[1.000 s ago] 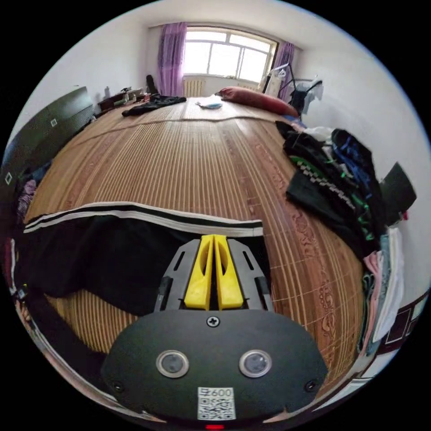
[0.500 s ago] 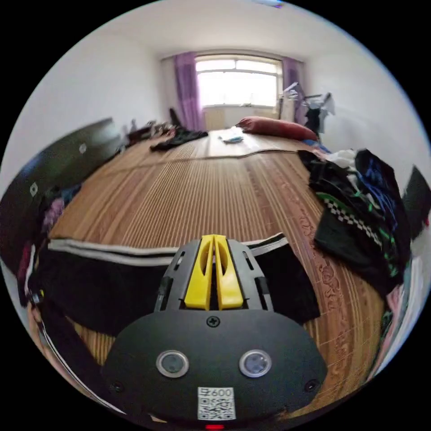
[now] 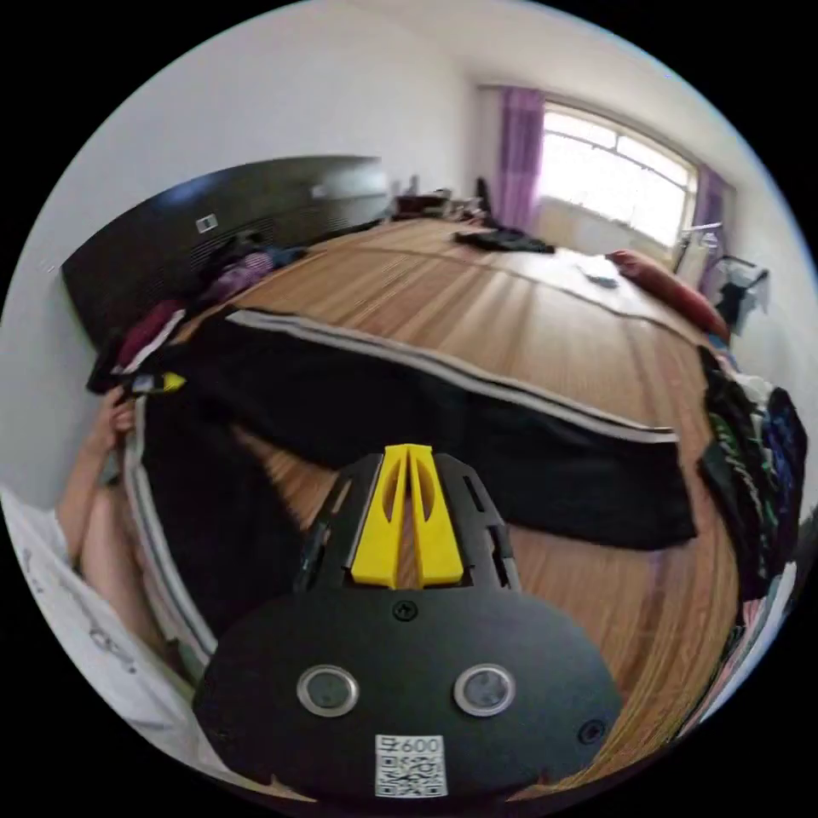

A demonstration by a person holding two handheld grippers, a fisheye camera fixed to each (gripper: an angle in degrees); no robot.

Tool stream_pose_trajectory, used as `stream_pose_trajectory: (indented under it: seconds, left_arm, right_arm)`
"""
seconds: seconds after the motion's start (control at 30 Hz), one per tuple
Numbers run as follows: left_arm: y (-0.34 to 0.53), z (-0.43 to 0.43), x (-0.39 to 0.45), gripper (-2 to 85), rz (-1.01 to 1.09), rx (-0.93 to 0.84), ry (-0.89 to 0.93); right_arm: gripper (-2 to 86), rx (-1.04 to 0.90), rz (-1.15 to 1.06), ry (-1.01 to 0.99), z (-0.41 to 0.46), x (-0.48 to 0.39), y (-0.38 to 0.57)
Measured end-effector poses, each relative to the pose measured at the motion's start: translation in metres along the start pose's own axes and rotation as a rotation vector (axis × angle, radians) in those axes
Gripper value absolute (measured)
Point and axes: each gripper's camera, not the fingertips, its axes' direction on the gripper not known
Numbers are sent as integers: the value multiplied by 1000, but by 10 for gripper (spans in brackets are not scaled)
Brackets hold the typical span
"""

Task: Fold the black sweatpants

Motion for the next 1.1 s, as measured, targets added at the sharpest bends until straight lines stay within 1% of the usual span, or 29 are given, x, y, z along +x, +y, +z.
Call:
stream_pose_trajectory:
  seconds: [0.03,0.07,0.1,0.13,0.17,0.2,0.27,0.33,0.4,0.43,0.47,0.5,0.53,0.57,0.6,0.63,0.67,0.7,0.73,0.77,0.8,0.87,0.9,0.93,0.97,1.03,1.1]
  left_arm:
    - [9,0,13,2,66,38,-5]
    - [17,10,22,2,99,49,-37]
    - [19,22,25,2,93,18,-68]
    - [20,61,26,2,85,-143,-184]
    - [24,102,28,2,115,-270,-295]
    - [27,108,33,2,140,-242,-300]
    - [39,136,48,2,201,-240,-415]
    - [49,148,50,2,224,-224,-452]
    - [56,152,43,2,210,-197,-432]
    - [59,141,35,3,174,-125,-423]
    - [64,118,26,3,145,-5,-439]
    - [68,104,21,3,133,61,-461]
    - [76,76,9,3,85,198,-539]
    - [82,53,-10,3,-20,317,-618]
    - [83,46,-21,3,-64,344,-635]
    - [71,42,-49,3,-124,330,-613]
    - [46,54,-79,3,-116,214,-547]
    - [33,67,-95,3,-100,134,-527]
    - [14,102,-131,3,-132,-90,-602]
    - [9,126,-149,4,-65,-170,-648]
    - [10,126,-154,4,-72,-143,-666]
    - [17,135,-167,3,-123,-88,-829]
    - [20,140,-167,3,-117,-72,-887]
    - [28,153,-169,3,-102,-47,-982]
    - [36,164,-172,3,-97,-36,-1049]
    - [45,170,-181,2,-115,-31,-1064]
    - [57,165,-196,2,-148,-21,-1016]
  right_arm:
    - [-8,0,-46,-75,-1,-43,12]
    - [-8,-39,-83,-87,4,-82,22]
    - [-8,-79,-109,-74,9,-99,26]
    - [-9,-189,-142,-15,21,-126,36]
    - [-9,-205,-124,37,17,-140,46]
    - [-9,-187,-100,45,10,-142,52]
    - [-8,-220,-60,82,-14,-139,70]
    - [-8,-288,24,182,-30,-127,89]
    - [-8,-339,123,252,-51,-112,113]
    - [-8,-312,185,311,-72,-103,131]
    - [-8,-260,242,382,-94,-95,151]
    - [-9,-243,284,420,-104,-91,161]
    - [-9,-230,350,473,-120,-83,178]
    - [-9,-241,382,490,-130,-79,190]
    - [-9,-246,399,495,-134,-77,195]
    - [-9,-247,406,492,-140,-78,201]
    - [-9,-262,385,489,-140,-81,206]
    - [-9,-287,375,496,-137,-82,208]
    - [-9,-380,338,513,-125,-84,212]
    - [-8,-402,279,530,-119,-91,215]
    - [-8,-405,269,539,-118,-95,215]
    - [-8,-440,255,605,-110,-114,211]
    - [-8,-450,222,627,-107,-121,211]
    - [-8,-434,164,657,-103,-136,211]
    - [-9,-395,181,683,-100,-143,210]
    - [-9,-385,169,718,-94,-149,209]
    - [-9,-399,153,721,-93,-154,208]
